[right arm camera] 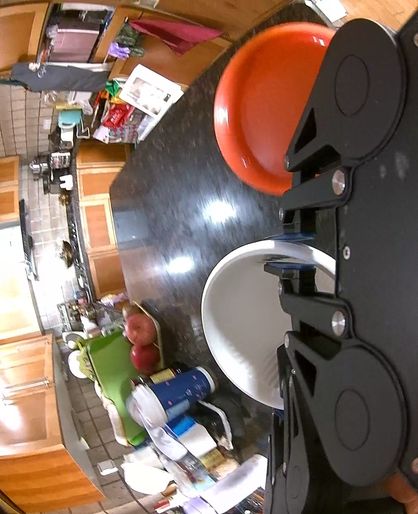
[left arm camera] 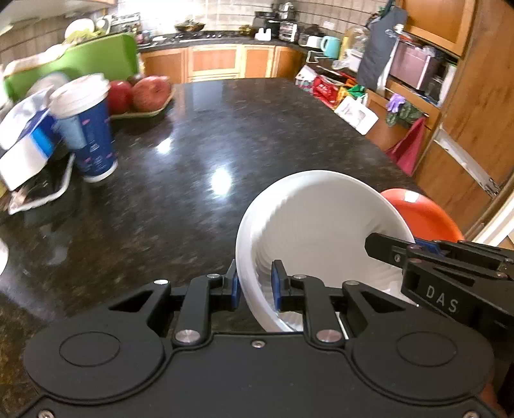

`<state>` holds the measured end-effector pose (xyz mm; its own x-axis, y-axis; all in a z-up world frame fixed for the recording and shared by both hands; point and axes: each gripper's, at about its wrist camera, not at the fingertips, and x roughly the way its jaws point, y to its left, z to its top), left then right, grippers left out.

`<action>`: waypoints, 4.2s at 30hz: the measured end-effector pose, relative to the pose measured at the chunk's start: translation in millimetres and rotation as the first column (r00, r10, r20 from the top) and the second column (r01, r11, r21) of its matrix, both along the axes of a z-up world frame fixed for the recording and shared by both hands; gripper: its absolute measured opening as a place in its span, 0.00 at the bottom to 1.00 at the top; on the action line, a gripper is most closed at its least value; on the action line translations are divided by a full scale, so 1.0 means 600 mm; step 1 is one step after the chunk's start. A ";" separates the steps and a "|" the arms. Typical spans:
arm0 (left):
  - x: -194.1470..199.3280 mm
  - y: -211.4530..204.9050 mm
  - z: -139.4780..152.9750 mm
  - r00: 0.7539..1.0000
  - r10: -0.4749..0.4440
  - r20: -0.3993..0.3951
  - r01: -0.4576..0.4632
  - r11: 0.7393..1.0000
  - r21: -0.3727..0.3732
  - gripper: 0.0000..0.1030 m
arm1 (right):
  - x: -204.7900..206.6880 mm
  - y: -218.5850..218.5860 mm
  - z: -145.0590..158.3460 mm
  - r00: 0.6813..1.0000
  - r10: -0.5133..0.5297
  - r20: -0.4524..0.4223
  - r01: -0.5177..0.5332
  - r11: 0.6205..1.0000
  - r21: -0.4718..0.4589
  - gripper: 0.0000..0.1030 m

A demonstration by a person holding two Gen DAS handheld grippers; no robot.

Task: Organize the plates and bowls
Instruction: 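Lower the white bowl onto the nested bowls on the orange plate, then open both grippers to release the white bowl on the stack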

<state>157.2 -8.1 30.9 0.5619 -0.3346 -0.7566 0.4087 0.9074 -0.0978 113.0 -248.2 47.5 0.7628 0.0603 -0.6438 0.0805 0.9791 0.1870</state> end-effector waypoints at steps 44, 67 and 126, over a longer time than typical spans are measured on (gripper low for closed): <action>0.008 -0.265 -0.040 0.994 0.032 -0.102 -0.030 0.999 0.023 0.44 | 0.047 -0.312 -0.042 0.987 0.119 -0.104 -0.111 0.990 0.085 0.34; -0.002 -0.269 -0.031 0.997 0.064 -0.050 -0.062 0.997 0.036 0.45 | 0.038 -0.315 -0.036 0.985 0.160 -0.066 -0.156 0.986 0.059 0.36; -0.161 -0.250 -0.002 0.948 0.282 0.150 -0.292 0.955 0.049 0.47 | -0.128 -0.307 -0.013 0.984 0.160 0.084 -0.160 0.987 -0.008 0.36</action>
